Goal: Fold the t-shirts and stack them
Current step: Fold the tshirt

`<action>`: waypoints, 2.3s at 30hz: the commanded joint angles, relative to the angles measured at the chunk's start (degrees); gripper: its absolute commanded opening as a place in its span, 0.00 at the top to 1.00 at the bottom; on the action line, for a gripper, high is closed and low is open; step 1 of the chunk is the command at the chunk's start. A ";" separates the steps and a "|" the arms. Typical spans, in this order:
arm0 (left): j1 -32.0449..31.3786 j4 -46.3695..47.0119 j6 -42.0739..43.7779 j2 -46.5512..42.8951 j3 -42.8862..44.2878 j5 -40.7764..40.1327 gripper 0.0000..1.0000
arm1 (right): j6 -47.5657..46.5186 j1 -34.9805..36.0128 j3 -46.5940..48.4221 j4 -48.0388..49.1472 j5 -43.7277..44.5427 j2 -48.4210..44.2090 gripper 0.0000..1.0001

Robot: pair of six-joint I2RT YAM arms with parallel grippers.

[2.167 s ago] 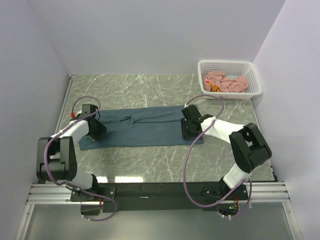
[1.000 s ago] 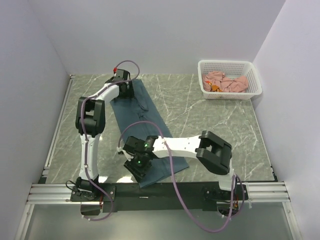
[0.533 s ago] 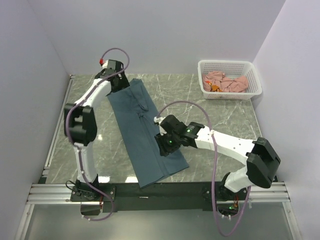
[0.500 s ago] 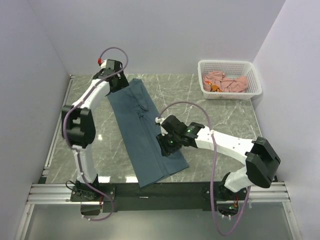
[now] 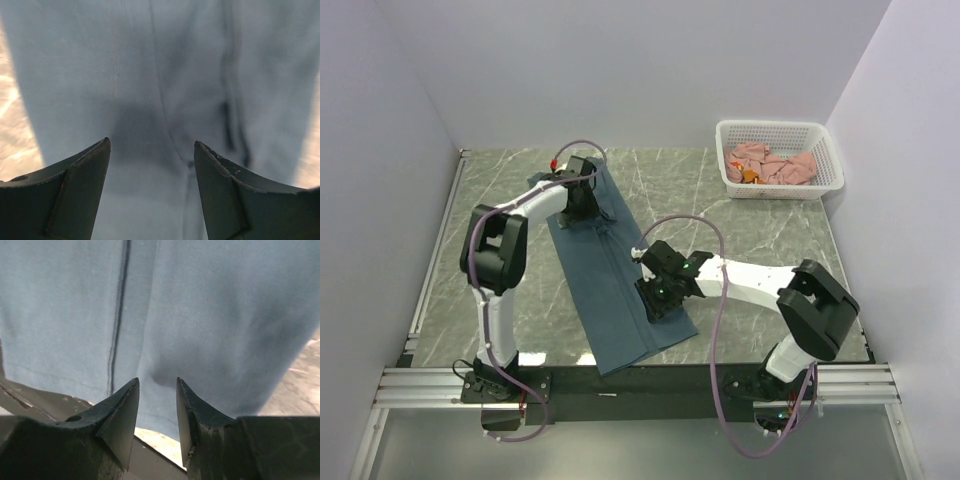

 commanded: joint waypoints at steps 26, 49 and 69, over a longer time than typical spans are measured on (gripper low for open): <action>0.55 -5.56 3.88 1.00 12.03 -3.05 0.02 | 14.22 -0.48 2.01 -4.16 2.83 -3.72 0.48; -14.65 -18.31 -23.73 -53.34 -48.98 5.38 0.16 | 21.18 -3.57 -13.49 3.31 0.81 -10.00 0.50; -27.31 -17.96 -30.77 -48.07 -52.41 11.44 0.26 | 19.15 -2.51 -12.17 0.85 -2.36 -2.52 0.90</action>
